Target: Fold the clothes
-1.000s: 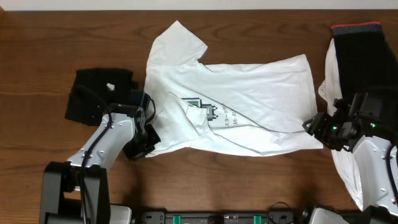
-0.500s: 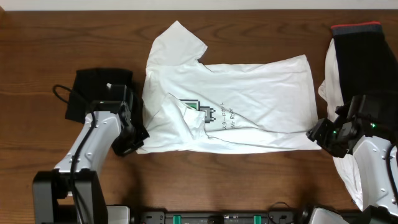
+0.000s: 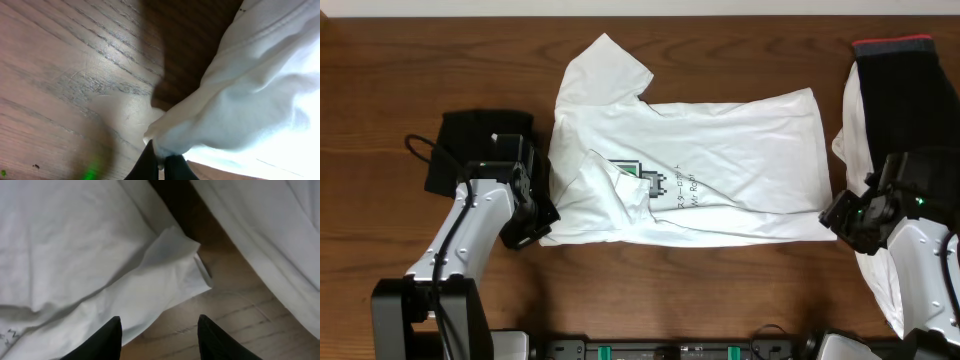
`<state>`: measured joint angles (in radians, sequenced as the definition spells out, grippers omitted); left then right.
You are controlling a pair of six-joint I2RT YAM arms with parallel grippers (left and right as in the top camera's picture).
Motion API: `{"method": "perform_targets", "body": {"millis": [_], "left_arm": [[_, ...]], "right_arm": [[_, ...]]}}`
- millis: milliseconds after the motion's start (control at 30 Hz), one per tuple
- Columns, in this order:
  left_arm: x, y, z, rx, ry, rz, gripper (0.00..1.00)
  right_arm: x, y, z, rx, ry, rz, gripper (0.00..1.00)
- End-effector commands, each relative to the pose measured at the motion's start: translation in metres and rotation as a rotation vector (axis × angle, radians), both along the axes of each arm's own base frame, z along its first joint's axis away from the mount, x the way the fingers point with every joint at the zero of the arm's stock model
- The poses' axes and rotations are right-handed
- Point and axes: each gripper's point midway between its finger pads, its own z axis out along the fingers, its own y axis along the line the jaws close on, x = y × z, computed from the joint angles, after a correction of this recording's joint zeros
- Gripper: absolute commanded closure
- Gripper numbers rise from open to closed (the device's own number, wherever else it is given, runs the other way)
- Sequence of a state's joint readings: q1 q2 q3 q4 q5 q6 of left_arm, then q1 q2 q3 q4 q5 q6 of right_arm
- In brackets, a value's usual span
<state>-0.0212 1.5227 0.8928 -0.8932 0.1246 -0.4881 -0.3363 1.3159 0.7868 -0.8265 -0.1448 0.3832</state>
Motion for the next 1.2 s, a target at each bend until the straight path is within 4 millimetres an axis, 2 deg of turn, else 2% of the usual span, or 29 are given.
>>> {"method": "perform_targets", "body": {"millis": [0, 200, 333, 467, 633, 733, 833, 967, 1067, 1167], "left_arm": [[0.006, 0.003, 0.006, 0.012, -0.024, -0.016, 0.94], [0.006, 0.003, 0.006, 0.011, -0.024, -0.020, 0.94], [0.006, 0.003, 0.006, 0.012, -0.024, -0.020, 0.94], [0.006, 0.003, 0.006, 0.011, -0.024, -0.020, 0.94], [0.006, 0.003, 0.006, 0.011, -0.024, -0.020, 0.94], [0.006, 0.003, 0.006, 0.011, -0.024, -0.020, 0.94], [0.006, 0.003, 0.006, 0.011, -0.024, -0.020, 0.94], [0.006, 0.003, 0.006, 0.010, -0.023, -0.020, 0.94], [0.006, 0.001, 0.006, -0.001, -0.024, -0.020, 0.94], [0.006, 0.001, 0.006, -0.001, -0.024, -0.024, 0.94]], "right_arm": [[0.000, -0.013, -0.004, -0.045, 0.036, -0.067, 0.51], [-0.004, -0.020, -0.023, -0.068, 0.113, -0.073, 0.50], [0.001, -0.010, -0.035, -0.007, 0.122, -0.008, 0.50], [0.015, 0.006, -0.039, 0.085, 0.063, 0.062, 0.49], [0.034, 0.014, -0.032, 0.134, -0.029, 0.090, 0.51], [0.036, 0.015, -0.032, 0.142, -0.039, 0.092, 0.51], [0.041, 0.029, -0.026, 0.204, -0.088, 0.169, 0.48], [0.054, 0.050, -0.005, 0.296, -0.223, 0.306, 0.49], [0.059, 0.049, 0.010, 0.273, -0.273, 0.315, 0.48], [0.055, 0.045, 0.023, 0.250, -0.264, 0.266, 0.46]]}}
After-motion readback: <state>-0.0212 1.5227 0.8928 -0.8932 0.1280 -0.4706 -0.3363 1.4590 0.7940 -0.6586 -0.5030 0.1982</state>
